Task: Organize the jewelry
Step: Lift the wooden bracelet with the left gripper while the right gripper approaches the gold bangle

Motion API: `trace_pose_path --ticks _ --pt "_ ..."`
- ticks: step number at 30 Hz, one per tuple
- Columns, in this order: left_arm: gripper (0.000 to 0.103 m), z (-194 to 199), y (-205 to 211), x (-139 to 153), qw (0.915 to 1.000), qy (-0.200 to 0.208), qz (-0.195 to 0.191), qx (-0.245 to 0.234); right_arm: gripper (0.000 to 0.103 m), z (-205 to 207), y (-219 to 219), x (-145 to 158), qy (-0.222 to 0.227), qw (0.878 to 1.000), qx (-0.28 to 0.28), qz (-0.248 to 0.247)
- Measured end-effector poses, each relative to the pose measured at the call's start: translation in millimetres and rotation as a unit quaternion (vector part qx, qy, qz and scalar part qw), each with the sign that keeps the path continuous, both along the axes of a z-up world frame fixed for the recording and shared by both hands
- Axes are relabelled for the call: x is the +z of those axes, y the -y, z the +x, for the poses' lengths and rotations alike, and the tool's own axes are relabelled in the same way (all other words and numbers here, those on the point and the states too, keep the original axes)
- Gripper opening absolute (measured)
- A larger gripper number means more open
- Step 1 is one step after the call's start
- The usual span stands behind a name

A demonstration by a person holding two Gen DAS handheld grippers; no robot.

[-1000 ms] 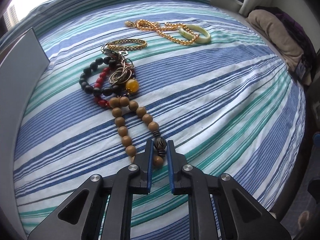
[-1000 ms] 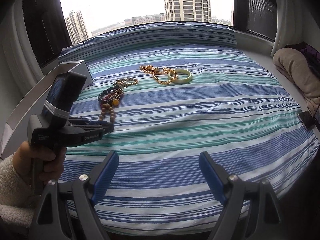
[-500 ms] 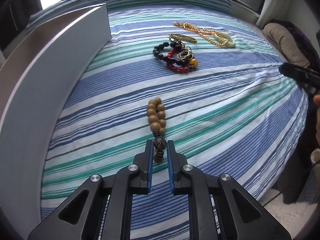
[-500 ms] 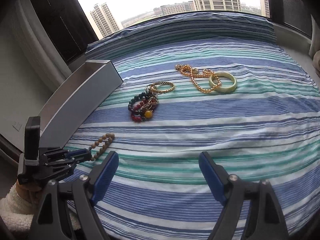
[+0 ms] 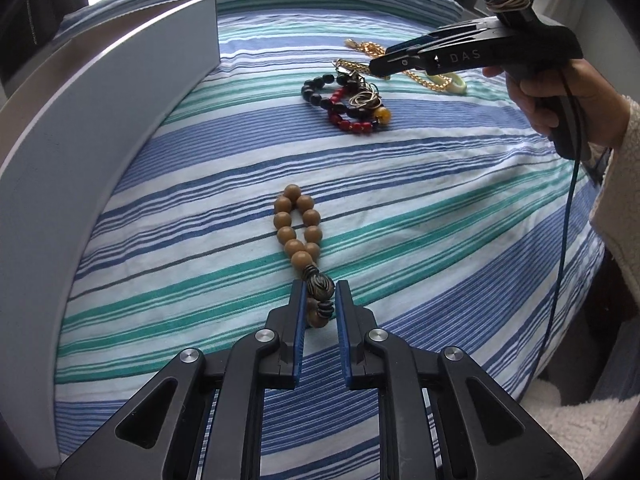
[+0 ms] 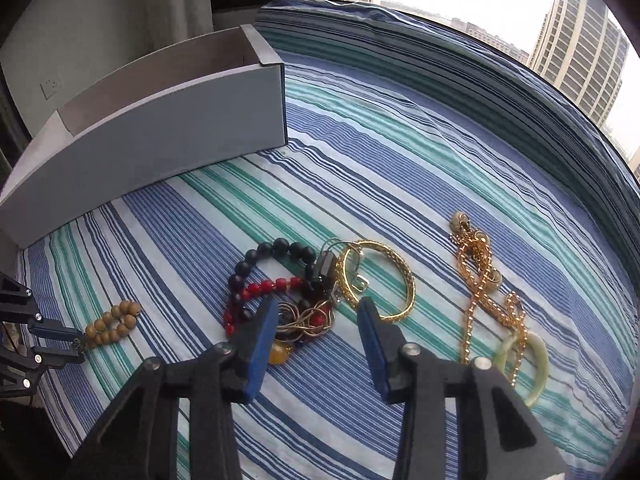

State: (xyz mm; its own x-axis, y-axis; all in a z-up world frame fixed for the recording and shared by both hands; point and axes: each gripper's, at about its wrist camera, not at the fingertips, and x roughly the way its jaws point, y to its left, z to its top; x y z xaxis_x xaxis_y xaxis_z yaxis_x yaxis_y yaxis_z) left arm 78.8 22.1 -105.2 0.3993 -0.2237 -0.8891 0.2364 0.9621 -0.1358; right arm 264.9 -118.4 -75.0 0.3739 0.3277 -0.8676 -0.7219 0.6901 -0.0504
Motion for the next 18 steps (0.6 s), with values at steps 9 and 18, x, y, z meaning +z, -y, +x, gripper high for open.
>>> trace_pose_path --ticks 9,18 --pt "0.014 -1.9 -3.0 -3.1 0.9999 -0.006 -0.006 0.008 0.042 18.1 -14.7 -5.5 -0.003 0.999 0.036 -0.018" --pt "0.014 -1.3 -3.2 -4.0 0.9999 -0.01 -0.007 0.008 0.018 28.8 -38.2 -25.8 0.007 0.997 -0.003 -0.079"
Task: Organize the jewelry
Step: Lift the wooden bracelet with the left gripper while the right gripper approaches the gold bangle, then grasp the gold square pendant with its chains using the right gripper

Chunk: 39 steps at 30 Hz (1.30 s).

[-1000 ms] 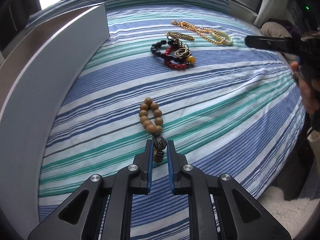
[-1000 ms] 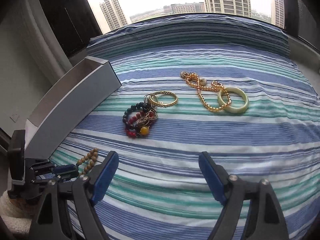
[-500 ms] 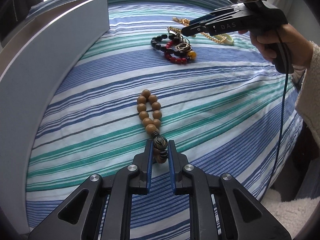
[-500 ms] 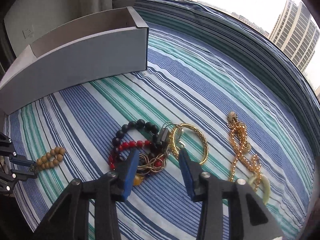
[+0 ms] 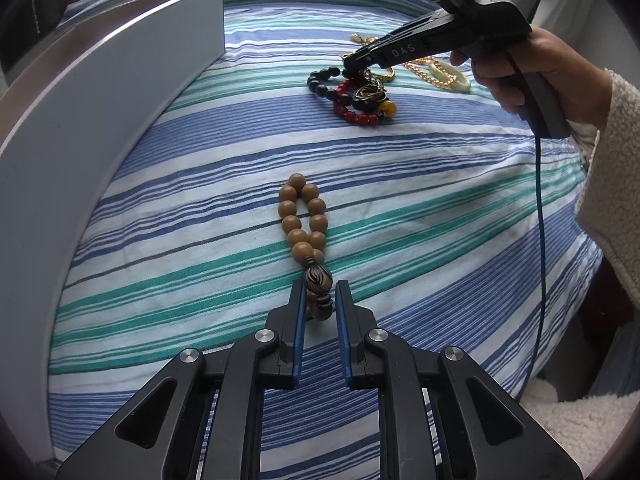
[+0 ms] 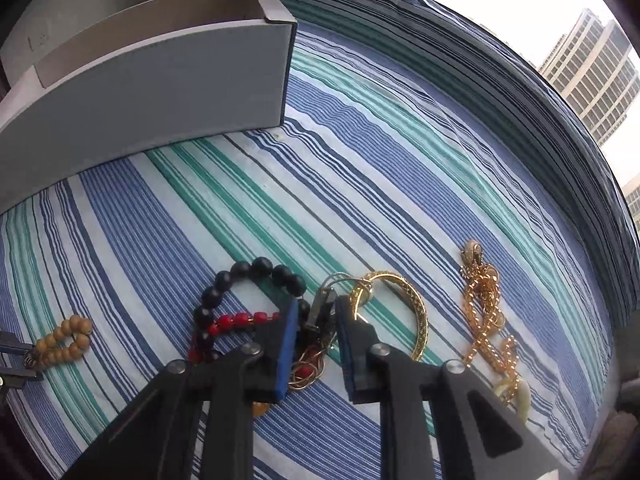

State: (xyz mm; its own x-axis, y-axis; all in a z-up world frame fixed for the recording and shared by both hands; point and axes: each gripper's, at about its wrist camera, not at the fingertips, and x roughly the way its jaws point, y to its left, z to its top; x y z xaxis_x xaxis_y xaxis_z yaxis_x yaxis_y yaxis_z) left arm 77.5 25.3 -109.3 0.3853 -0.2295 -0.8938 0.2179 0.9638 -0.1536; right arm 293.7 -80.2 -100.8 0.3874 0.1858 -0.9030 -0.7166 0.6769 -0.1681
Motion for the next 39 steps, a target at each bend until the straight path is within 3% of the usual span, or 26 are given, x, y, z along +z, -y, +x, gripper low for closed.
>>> trace_pose_path --ticks 3,6,10,12,14,16,21,26,29,35,37,39 --pt "0.014 0.9 0.1 -1.9 1.0 -0.003 0.0 -0.002 0.019 4.6 9.7 -1.3 -0.015 0.999 -0.028 0.032" --pt "0.014 2.1 0.7 -3.9 1.0 -0.007 0.0 0.0 0.011 11.8 19.9 3.1 -0.035 0.994 -0.058 0.085" --pt "0.014 3.0 1.0 -5.3 0.9999 -0.01 0.0 -0.002 0.011 28.4 62.3 27.9 -0.074 0.964 -0.128 0.223" --pt "0.014 4.5 2.0 -6.4 0.9999 -0.012 0.001 -0.003 0.011 37.3 85.4 33.6 -0.072 0.952 -0.168 0.244" --pt "0.015 5.9 2.8 -6.3 0.9999 -0.012 0.0 -0.004 0.012 44.3 102.7 31.3 -0.055 0.952 -0.211 0.217" --pt "0.018 6.1 2.8 -5.8 0.9999 -0.012 -0.001 -0.005 0.041 47.8 113.6 25.0 -0.052 0.954 -0.228 0.186" --pt "0.023 7.1 4.1 -8.1 0.9999 -0.013 0.004 -0.006 0.042 33.2 129.7 25.2 -0.057 0.959 -0.204 0.188" --pt "0.025 8.8 5.9 -7.1 0.9999 -0.013 0.005 -0.004 0.042 35.1 124.2 11.1 -0.082 0.951 -0.228 0.194" --pt "0.025 6.1 4.4 -6.0 0.9999 -0.016 0.005 0.002 0.044 45.3 105.6 3.6 -0.067 0.954 -0.236 0.171" --pt "0.033 -6.0 -8.2 3.1 0.9998 -0.011 -0.004 0.019 0.043 47.8 57.9 -11.7 -0.028 0.979 -0.191 0.061" --pt "0.033 -8.7 -10.8 4.9 0.9997 -0.012 -0.008 0.021 0.029 45.4 51.9 -16.0 -0.019 0.983 -0.182 0.03" --pt "0.033 -11.1 -13.0 7.4 0.9997 -0.011 -0.011 0.021 0.026 43.5 54.4 -11.9 -0.013 0.981 -0.187 0.037"
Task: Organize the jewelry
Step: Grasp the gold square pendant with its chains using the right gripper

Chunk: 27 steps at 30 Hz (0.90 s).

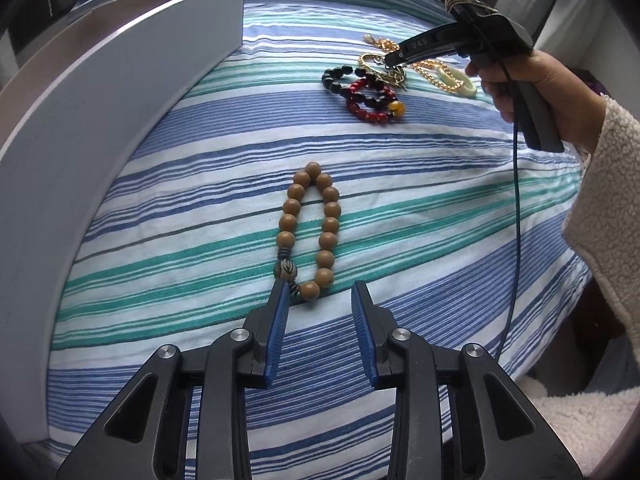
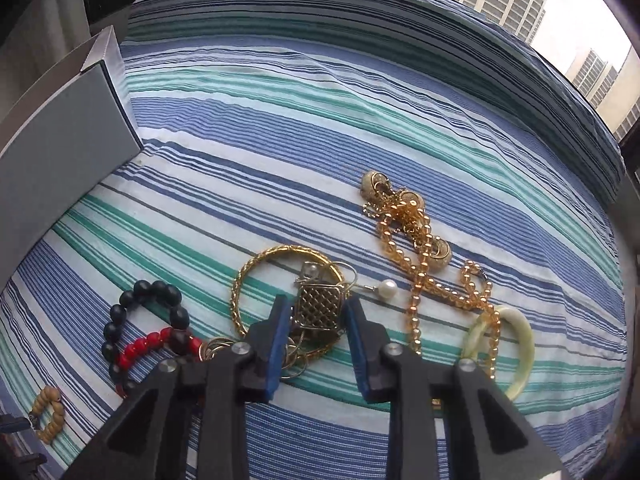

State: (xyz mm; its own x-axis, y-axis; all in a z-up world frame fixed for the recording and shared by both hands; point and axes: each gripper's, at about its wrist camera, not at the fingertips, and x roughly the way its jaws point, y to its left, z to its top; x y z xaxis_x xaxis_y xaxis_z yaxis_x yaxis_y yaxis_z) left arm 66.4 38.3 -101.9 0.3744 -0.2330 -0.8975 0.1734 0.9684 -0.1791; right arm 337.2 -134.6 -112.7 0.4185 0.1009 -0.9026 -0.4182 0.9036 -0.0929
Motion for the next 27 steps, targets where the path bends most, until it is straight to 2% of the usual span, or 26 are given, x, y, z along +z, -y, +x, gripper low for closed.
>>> trace_pose_path --ticks 4,5,6,8,11,13,15,16,17,18,21,23,24,27 --pt "0.033 -4.8 -13.5 11.8 0.9999 0.01 -0.012 0.0 0.025 -14.8 23.3 31.5 0.007 0.997 -0.021 0.079" --pt "0.035 -5.4 -18.4 14.6 0.9998 0.013 -0.014 0.0 0.018 -22.1 28.9 41.6 0.011 0.995 -0.021 0.094" --pt "0.036 -6.1 -23.2 16.9 0.9998 0.016 -0.014 -0.001 0.001 -29.8 34.8 52.1 0.013 0.994 -0.02 0.111" --pt "0.042 -8.7 -31.1 20.3 0.9997 0.022 -0.009 -0.009 0.001 -46.2 46.6 70.7 0.009 0.989 -0.019 0.145" --pt "0.042 -13.6 -34.0 21.2 0.9988 0.031 0.017 -0.035 0.001 -75.0 59.3 86.2 0.002 0.987 -0.006 0.158" --pt "0.042 -17.1 -29.6 21.0 0.9972 0.037 0.025 -0.06 0.001 -90.7 66.6 85.8 -0.011 0.987 -0.005 0.159" --pt "0.042 -18.3 -21.5 20.5 0.9953 0.041 0.025 -0.084 0.003 -105.2 72.3 79.7 -0.024 0.989 -0.012 0.147" --pt "0.042 -17.9 -16.3 20.2 0.9943 0.043 0.023 -0.094 0.015 -111.9 75.4 76.6 -0.029 0.988 -0.016 0.149" --pt "0.042 -16.2 -10.0 19.2 0.9934 0.045 0.025 -0.102 0.022 -118.2 78.6 74.1 -0.033 0.987 -0.021 0.156" --pt "0.042 -13.6 -3.2 17.8 0.9924 0.048 0.029 -0.11 0.035 -122.6 81.8 70.5 -0.035 0.985 -0.027 0.165" --pt "0.04 -3.3 14.9 11.2 0.9888 0.051 0.049 -0.131 0.037 -137.2 89.5 62.3 -0.039 0.981 -0.038 0.187" --pt "0.037 4.7 17.7 3.6 0.9889 0.048 0.082 -0.114 0.037 -145.0 87.7 57.1 -0.047 0.978 -0.039 0.198" --pt "0.037 8.0 13.4 2.0 0.9913 0.042 0.077 -0.098 0.037 -149.1 88.0 55.8 -0.049 0.977 -0.039 0.202" --pt "0.037 12.3 -11.4 2.9 0.9991 0.019 0.006 -0.038 0.037 -160.8 85.5 55.4 -0.05 0.975 -0.033 0.212"
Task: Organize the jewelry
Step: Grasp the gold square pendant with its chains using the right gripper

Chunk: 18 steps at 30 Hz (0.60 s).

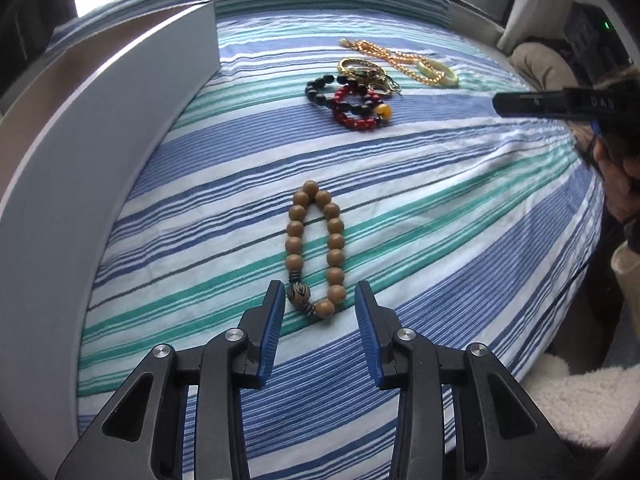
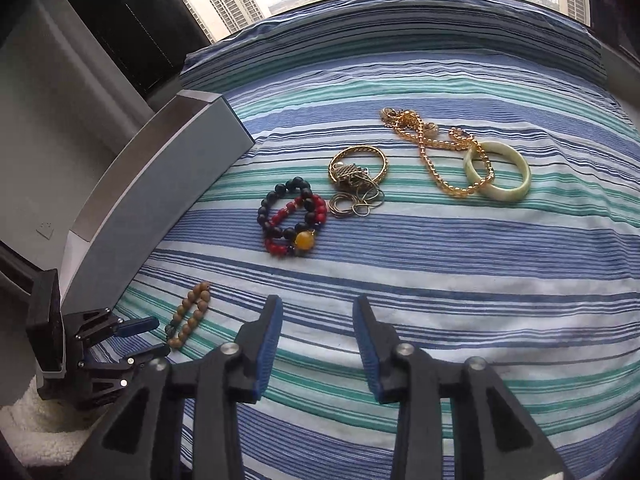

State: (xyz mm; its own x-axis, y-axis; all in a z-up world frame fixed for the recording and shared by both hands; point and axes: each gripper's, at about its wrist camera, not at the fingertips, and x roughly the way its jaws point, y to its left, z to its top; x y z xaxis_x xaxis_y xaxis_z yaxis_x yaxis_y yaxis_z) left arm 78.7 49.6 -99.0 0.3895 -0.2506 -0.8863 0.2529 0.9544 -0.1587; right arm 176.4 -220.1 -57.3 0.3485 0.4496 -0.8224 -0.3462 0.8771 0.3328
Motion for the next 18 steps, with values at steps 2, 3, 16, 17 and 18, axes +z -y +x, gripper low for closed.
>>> trace_pose_path --ticks 2,3,16,17,18 --pt "0.037 2.1 -12.3 -3.1 0.9988 -0.009 -0.016 0.045 0.037 -6.3 -0.9 1.9 0.004 1.0 0.001 0.008" --pt "0.036 3.2 -13.2 -6.5 0.9981 -0.012 -0.01 0.059 0.037 -8.2 -1.5 2.6 0.005 1.0 0.002 0.013" --pt "0.011 8.0 3.5 -18.0 0.9953 -0.03 0.018 0.09 0.037 11.3 20.0 6.7 0.016 0.999 -0.043 0.023" --pt "0.011 8.5 -0.7 -16.4 0.9947 -0.033 0.004 0.098 0.037 22.8 25.2 5.3 0.01 0.998 -0.059 0.029" --pt "0.011 8.4 -3.9 -14.2 0.9939 -0.035 -0.006 0.104 0.037 37.5 28.6 0.9 -0.005 0.997 -0.072 0.032"
